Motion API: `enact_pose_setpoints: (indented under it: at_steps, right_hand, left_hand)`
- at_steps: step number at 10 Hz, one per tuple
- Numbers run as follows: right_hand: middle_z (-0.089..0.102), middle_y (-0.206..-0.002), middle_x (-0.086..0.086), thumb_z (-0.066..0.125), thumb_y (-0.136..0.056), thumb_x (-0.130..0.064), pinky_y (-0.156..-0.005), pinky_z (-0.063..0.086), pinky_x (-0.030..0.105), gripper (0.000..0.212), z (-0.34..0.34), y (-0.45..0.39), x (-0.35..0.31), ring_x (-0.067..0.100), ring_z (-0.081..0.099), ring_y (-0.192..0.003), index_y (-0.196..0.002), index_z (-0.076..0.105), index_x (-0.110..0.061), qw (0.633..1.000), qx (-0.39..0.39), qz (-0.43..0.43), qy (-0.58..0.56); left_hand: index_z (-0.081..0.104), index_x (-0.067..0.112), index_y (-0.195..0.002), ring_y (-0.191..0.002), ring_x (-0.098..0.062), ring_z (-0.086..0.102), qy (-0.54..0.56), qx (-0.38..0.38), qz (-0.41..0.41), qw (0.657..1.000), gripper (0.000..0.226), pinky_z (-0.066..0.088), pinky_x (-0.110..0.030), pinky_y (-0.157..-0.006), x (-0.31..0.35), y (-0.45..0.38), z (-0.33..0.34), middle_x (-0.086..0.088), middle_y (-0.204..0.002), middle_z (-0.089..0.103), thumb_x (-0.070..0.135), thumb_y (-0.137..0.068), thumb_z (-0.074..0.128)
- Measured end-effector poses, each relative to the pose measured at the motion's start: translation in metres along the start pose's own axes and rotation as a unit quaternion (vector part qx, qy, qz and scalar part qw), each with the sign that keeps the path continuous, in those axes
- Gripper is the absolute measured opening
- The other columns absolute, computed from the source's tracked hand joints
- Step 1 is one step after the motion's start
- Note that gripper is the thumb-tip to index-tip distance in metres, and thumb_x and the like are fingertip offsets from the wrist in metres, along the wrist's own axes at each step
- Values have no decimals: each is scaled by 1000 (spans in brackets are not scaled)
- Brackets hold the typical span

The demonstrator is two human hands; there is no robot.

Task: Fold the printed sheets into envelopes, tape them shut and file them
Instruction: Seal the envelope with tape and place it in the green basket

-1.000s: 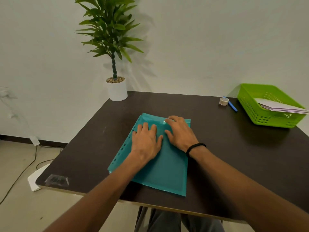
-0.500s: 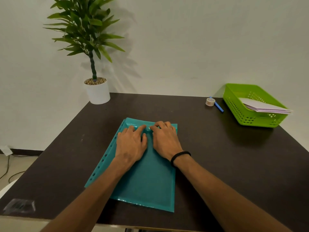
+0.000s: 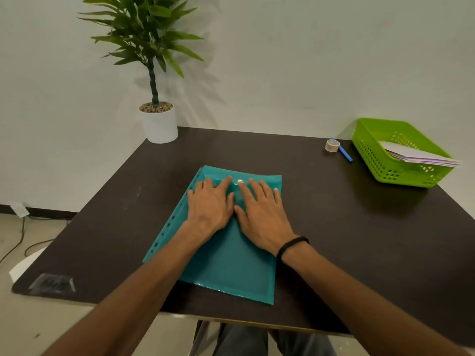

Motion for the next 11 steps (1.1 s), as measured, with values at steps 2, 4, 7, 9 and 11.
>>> enact_pose_setpoints:
  at_steps: [2, 4, 7, 9, 11]
  right_hand:
    - [31, -164, 9, 13, -92, -73, -130, 15, 50, 83, -1, 71, -11, 28, 25, -155, -155, 41, -27, 998, -27, -30, -46]
    - [32, -164, 11, 40, -102, -63, -129, 16, 48, 65, 20, 10, -72, 29, 25, -154, -155, 43, -25, 995, -32, -79, -52]
    - [27, -169, 15, 39, -106, -57, -130, 11, 51, 62, 38, -40, -141, 33, 19, -158, -157, 41, -22, 991, -55, -85, -85]
    - [42, -158, 11, 49, -108, -44, -123, 29, 37, 49, 18, -10, -107, 25, 31, -151, -144, 57, -11, 984, -6, -75, -160]
    - [44, -159, 4, 48, -107, -50, -121, 34, 38, 51, -2, 46, -57, 20, 33, -150, -148, 55, -20, 990, -24, -78, -111]
  left_hand:
    - [33, 42, -155, -150, -24, 25, 35, -58, 35, 997, 54, 21, -48, -124, -19, 90, -17, 0, -163, 29, 60, -104, 31]
    - [-1, 47, -162, -160, -24, -8, -15, -100, -37, 994, 70, -2, -51, -129, -101, 97, -9, 4, -174, -5, 71, -97, 8]
    - [3, 45, -163, -160, -25, -4, -24, -99, -72, 992, 68, -1, -51, -129, -184, 72, -15, 0, -174, -1, 71, -100, 12]
    - [23, 41, -161, -159, -28, 12, 2, -63, -59, 996, 63, 8, -53, -129, -181, 73, -20, -2, -172, 18, 66, -103, 15]
    - [63, 29, -130, -125, -20, 57, 22, 39, 70, 997, 61, 41, -51, -113, -105, 94, -49, 4, -132, 64, 60, -105, 17]
Point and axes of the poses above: each hand's wrist, its own y-axis away from the middle knuckle, its own z-axis out of the palm, x = y × z, the point moved 9 cm from there along -y, towards the middle knuckle
